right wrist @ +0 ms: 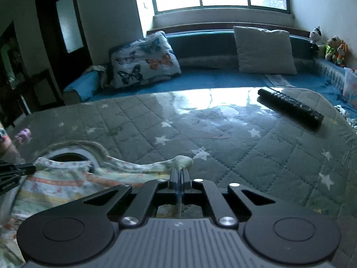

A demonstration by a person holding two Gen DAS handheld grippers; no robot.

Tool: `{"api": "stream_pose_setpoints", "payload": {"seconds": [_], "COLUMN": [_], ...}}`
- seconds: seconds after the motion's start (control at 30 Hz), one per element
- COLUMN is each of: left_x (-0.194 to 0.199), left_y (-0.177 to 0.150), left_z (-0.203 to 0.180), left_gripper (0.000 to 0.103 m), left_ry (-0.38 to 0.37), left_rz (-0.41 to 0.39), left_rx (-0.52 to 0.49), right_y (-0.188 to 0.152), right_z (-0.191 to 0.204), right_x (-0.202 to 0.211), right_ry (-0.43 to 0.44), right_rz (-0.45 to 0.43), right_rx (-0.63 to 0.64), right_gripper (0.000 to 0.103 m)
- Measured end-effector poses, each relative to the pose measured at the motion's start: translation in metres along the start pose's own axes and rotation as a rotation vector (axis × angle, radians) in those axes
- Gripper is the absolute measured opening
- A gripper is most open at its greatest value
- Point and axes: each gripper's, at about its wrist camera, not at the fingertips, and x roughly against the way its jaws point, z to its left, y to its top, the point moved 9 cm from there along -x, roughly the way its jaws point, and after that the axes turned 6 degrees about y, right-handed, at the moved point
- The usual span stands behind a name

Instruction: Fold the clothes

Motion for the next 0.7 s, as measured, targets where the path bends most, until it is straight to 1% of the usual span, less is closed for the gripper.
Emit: {"api": "stream_pose_setpoints", "payload": {"seconds": [0.07, 0.13, 0.17, 0.23, 0.3, 0.4, 0.47, 0.53, 0.6, 0.63, 0.7], "left_x": [0.001, 0.006, 0.011, 0.020, 0.026, 0.029, 0.029, 0.028, 0.028, 0.028, 0.029], "left_y": [0.000, 0.003, 0.006, 0.009, 0.009, 0.005, 0.000, -0.005, -0.009, -0.011, -0.012], "left_z": [0.001, 0.003, 0.004, 0.001, -0.005, -0.019, -0.028, -0.033, -0.037, -0.039, -0.040], "left_gripper": [0.007, 0.007, 0.007, 0.007, 0.007, 0.007, 0.007, 0.007, 0.007, 0.007, 0.007], "left_ry": [-0.001, -0.009, -0.011, -0.041, -0.075, -0.138, -0.157, -0.164, -0.161, -0.160, -0.160], "left_rz": [0.004, -0.002, -0.017, -0.036, -0.040, -0.022, -0.005, 0.002, 0.000, -0.001, 0.001], "left_rx": [-0.003, 0.004, 0.003, 0.000, -0.012, -0.032, -0.053, -0.079, -0.100, -0.110, -0.109], "right_y": [-0.003, -0.006, -0.004, 0.000, -0.003, -0.017, -0.032, -0.043, -0.058, -0.064, -0.079], "right_z": [0.000, 0.001, 0.003, 0.011, 0.026, 0.050, 0.063, 0.075, 0.091, 0.097, 0.114], "right_x": [-0.007, -0.012, -0.008, 0.004, 0.012, 0.013, 0.011, 0.013, 0.018, 0.021, 0.029], "right_ry": [-0.015, -0.028, -0.027, -0.007, 0.034, 0.094, 0.125, 0.147, 0.175, 0.187, 0.214], "right_rz": [0.023, 0.039, 0.027, -0.006, -0.003, 0.051, 0.088, 0.111, 0.139, 0.152, 0.175], "right_rx": [0.014, 0.027, 0.027, 0.030, 0.064, 0.108, 0.118, 0.140, 0.186, 0.207, 0.263], "right_gripper": [0.004, 0.009, 0.009, 0.017, 0.020, 0.020, 0.020, 0.023, 0.029, 0.030, 0.033]}}
